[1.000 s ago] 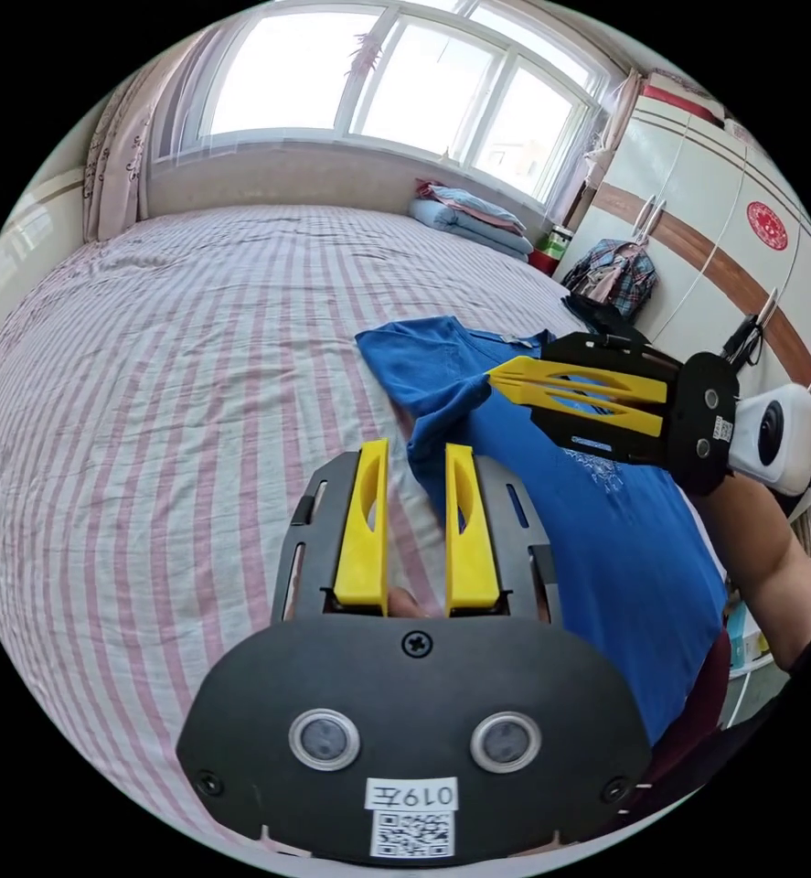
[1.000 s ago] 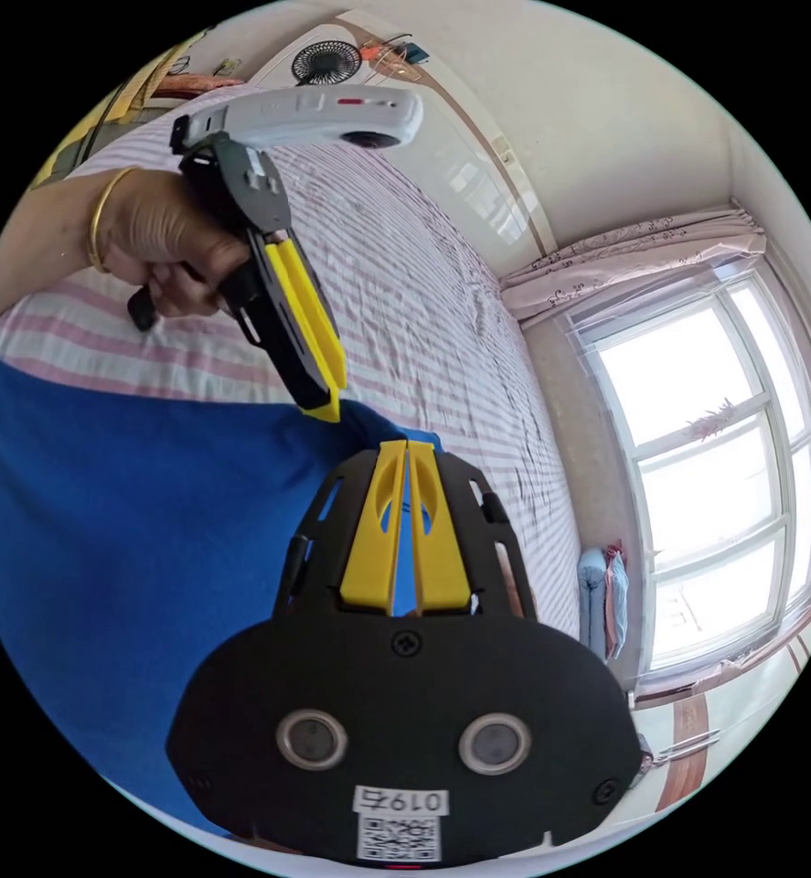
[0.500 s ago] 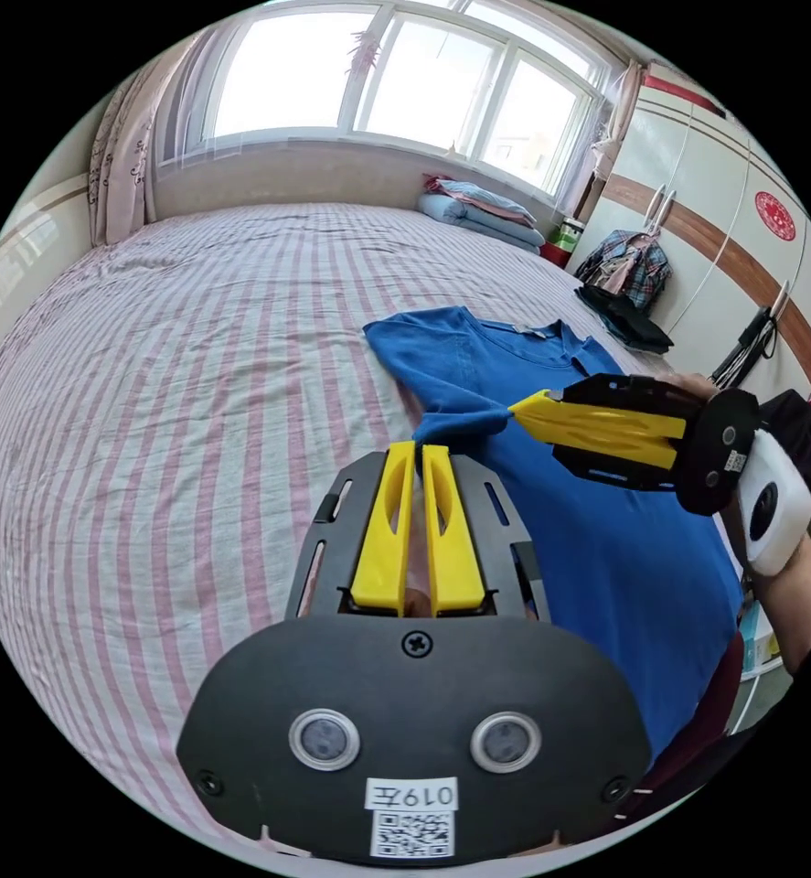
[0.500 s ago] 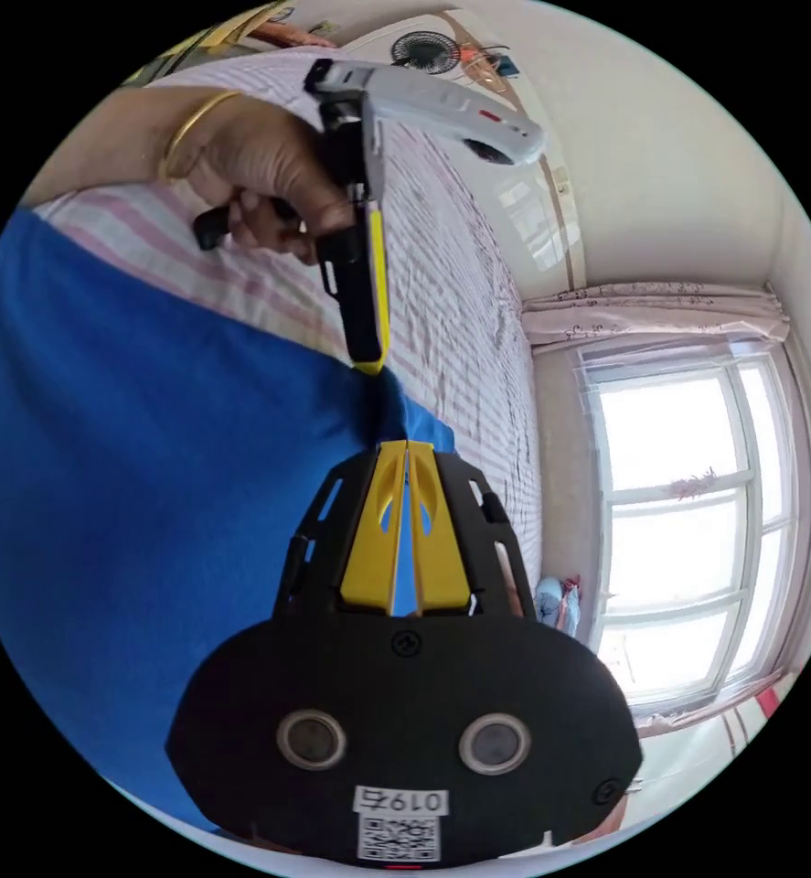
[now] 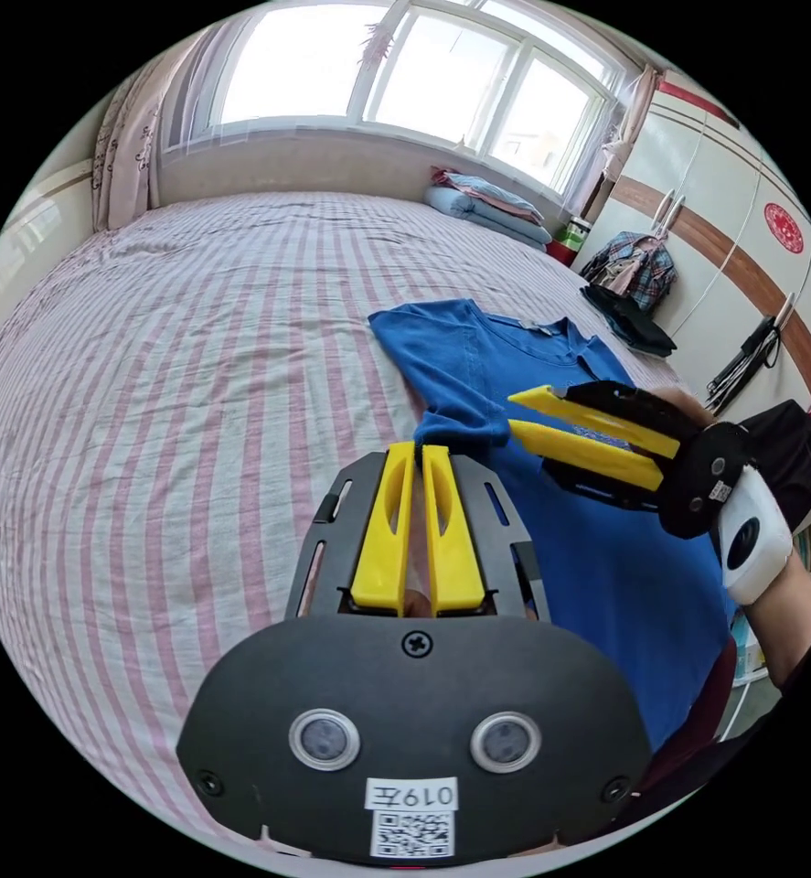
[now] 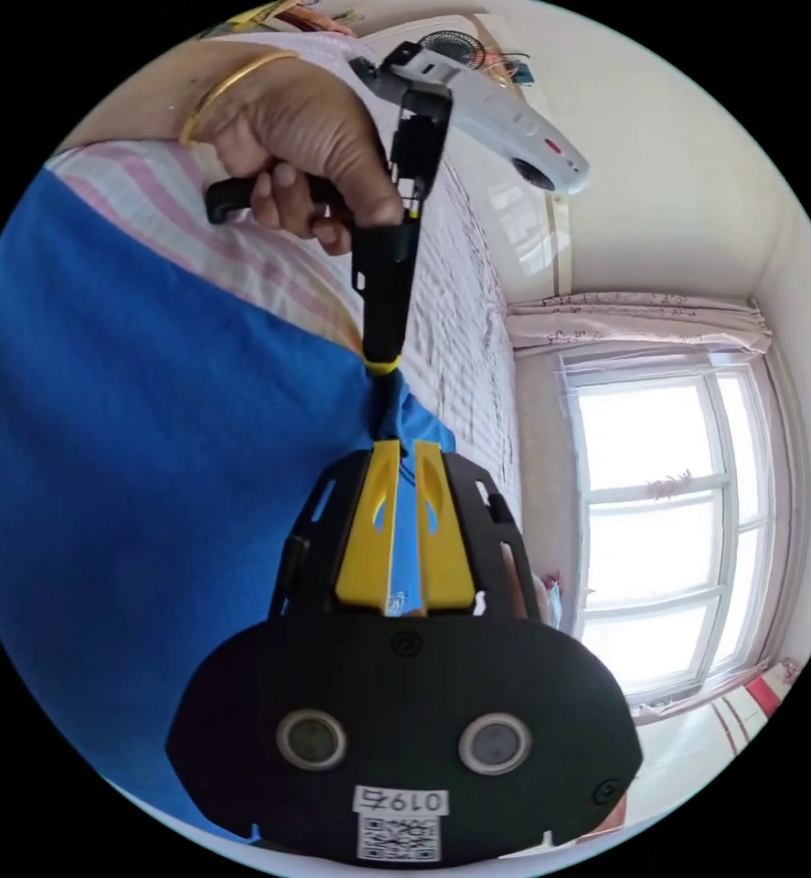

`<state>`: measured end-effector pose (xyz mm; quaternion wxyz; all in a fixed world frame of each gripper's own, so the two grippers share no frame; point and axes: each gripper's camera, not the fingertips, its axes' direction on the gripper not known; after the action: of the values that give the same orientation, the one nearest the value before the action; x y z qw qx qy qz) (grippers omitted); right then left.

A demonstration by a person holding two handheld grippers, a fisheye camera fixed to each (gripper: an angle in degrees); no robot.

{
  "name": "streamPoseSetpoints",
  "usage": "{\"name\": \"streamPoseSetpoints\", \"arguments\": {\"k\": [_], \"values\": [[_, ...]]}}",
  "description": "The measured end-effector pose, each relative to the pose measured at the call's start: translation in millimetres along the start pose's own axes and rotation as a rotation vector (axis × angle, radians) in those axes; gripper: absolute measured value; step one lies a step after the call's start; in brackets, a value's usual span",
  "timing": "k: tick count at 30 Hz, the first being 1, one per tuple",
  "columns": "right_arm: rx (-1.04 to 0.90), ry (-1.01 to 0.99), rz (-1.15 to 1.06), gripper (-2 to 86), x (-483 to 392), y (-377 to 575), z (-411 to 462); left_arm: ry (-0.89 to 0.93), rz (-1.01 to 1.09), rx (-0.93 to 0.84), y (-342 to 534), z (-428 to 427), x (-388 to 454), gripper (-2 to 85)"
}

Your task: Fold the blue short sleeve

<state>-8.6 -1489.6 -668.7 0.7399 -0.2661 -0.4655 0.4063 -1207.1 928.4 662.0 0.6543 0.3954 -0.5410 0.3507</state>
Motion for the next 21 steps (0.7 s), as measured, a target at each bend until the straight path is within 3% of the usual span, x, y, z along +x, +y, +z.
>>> {"name": "streamPoseSetpoints", "arguments": {"k": [5, 10, 12, 16, 21], "values": [[-0.03, -0.053, 0.257, 4.6, 57.9, 40.2, 15.7, 0.005, -0.001, 0.008, -5.5, 4.0, 2.5, 0.8], [-0.062, -0.511, 1.077, 4.9, 165.8, 141.4, 80.2, 0.0, 0.003, 0.013, -13.5, 3.2, 6.2, 0.9], [-0.008, -0.633, 1.247, 6.6, 183.3, 170.6, 95.7, 0.0, 0.005, 0.013, -17.6, 2.5, 7.3, 0.9], [-0.111, -0.833, 1.362, 8.3, 196.5, 195.3, 133.5, 0.004, 0.004, 0.011, -28.6, -1.6, 8.0, 0.9], [-0.193, -0.85, 1.438, 7.1, 205.1, 214.5, 145.3, 0.017, -0.004, 0.018, -42.6, -11.7, 6.4, 0.7]]}}
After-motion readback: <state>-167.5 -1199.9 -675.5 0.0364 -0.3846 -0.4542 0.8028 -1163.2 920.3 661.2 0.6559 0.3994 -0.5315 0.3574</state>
